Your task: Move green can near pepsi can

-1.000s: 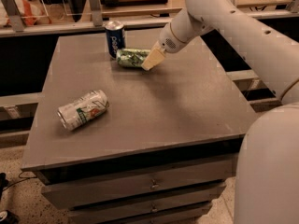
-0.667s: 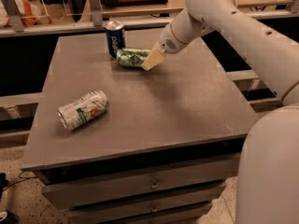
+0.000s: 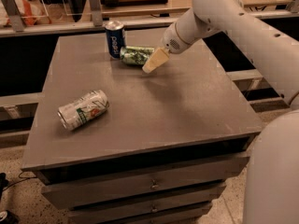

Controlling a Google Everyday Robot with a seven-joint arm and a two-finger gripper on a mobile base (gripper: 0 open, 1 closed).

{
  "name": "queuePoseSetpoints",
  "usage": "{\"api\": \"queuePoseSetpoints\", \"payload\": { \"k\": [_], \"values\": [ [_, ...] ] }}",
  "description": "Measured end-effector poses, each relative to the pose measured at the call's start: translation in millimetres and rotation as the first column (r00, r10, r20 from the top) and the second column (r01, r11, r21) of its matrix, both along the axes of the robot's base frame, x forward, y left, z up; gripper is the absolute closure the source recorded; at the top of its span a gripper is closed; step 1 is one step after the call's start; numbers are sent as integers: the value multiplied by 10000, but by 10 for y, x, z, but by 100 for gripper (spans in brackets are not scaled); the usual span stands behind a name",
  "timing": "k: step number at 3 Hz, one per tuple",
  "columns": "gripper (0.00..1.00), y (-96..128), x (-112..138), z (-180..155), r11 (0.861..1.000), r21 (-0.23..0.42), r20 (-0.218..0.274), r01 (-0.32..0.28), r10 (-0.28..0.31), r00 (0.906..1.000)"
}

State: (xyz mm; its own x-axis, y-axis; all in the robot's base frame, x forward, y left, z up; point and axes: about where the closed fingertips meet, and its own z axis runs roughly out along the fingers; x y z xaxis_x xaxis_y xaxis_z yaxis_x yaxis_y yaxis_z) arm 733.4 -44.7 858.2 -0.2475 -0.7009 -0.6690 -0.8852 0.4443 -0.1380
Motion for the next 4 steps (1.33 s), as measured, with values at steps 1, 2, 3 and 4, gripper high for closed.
{"api": "queuePoseSetpoints", "payload": {
  "k": [1,2,3,4],
  "values": [
    [0,-68,-8,53,9999,103,128,-28,27,9999],
    [0,-211,8,119,9997,236,218,-10,5,9998],
    [0,-736,-11,177,9991,127,263,406,-410,9988],
    [0,-737,-18,172,9992,110,227,388,-391,9990]
  ]
}}
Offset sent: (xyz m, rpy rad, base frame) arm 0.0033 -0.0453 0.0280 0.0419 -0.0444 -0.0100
